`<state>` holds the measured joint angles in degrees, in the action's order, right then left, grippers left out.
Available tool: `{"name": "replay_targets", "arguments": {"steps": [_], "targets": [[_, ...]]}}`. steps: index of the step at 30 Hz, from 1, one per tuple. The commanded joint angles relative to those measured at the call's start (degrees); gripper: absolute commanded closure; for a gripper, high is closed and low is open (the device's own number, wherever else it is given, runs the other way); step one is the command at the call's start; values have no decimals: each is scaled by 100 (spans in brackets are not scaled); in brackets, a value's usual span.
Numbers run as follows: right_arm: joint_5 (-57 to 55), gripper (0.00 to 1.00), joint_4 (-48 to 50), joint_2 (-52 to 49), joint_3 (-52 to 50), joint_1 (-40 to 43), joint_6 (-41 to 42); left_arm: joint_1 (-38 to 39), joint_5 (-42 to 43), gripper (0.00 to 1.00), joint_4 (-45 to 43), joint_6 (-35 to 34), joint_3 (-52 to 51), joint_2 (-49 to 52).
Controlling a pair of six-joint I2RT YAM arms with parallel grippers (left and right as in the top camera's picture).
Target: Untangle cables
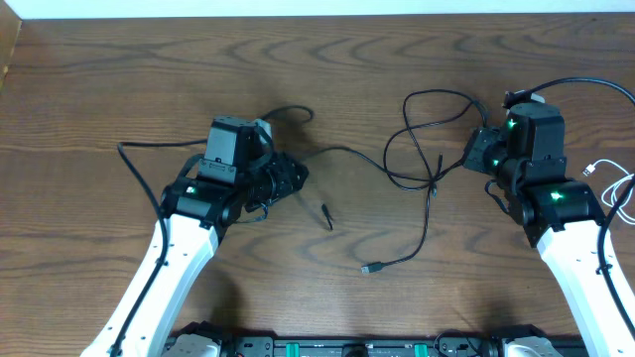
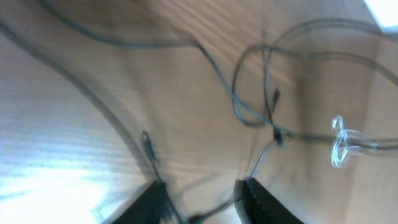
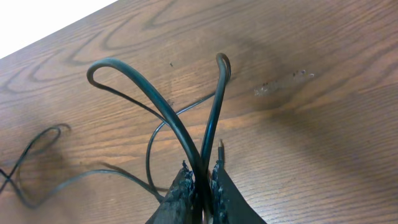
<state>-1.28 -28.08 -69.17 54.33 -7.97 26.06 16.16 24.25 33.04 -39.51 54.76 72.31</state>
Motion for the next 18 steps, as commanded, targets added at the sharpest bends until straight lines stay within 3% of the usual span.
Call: {"name": "replay_targets", "arguments": {"steps": [1,3,5,13,18], "targets": [[-68,92,-4,-24,96,-39,-63,-24,-741,36,31,-704,-22,184],[-68,93,-4,-24,96,-39,-63,-24,-734,24,33,-986,-22,280],[-68,92,-7,-24,96,-39,-61,-22,-654,19,31,-1204,-22,376],[-44,92,-7,-66,96,-59,-59,72,599,17,-892,-1502,-22,758],[-46,92,-4,-101,94,-201,-63,459,656,17,-1609,-2199,-22,1078]]}}
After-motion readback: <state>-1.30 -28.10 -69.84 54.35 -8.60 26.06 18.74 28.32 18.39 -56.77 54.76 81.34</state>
